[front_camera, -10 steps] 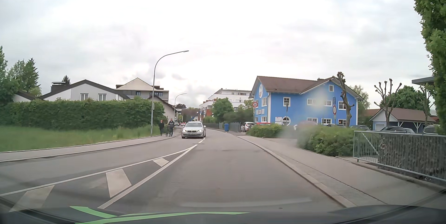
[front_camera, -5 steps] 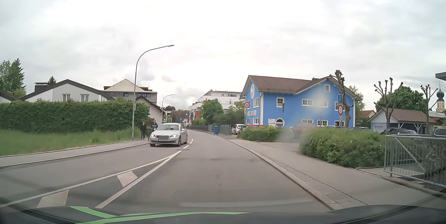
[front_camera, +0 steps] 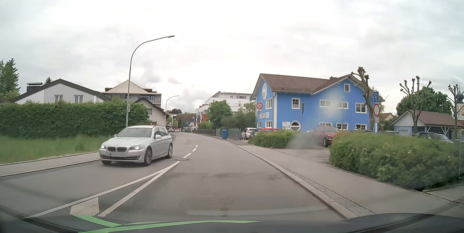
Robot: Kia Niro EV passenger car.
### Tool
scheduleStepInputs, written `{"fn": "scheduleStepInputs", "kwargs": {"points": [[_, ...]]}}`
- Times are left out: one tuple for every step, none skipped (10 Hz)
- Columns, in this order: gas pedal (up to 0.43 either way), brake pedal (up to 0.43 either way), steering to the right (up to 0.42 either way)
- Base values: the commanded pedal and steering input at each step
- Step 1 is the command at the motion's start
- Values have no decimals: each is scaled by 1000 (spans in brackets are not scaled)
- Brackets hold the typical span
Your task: Follow the waypoints while adhering to traffic rules and regulations
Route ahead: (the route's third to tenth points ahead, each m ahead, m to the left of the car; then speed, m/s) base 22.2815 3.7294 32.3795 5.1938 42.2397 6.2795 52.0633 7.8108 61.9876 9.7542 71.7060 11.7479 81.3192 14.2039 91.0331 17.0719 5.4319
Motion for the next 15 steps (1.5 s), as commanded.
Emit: {"fn": "scheduleStepInputs", "kwargs": {"points": [[98,0,-11],[98,0,-12],[98,0,-12],[98,0,-13],[98,0,-13],[98,0,-13],[67,0,-13],[20,0,-15],[0,0,-22],[0,0,-23],[0,0,-23],[0,0,-23],[0,0,-24],[0,0,-23],[0,0,-24]]}}
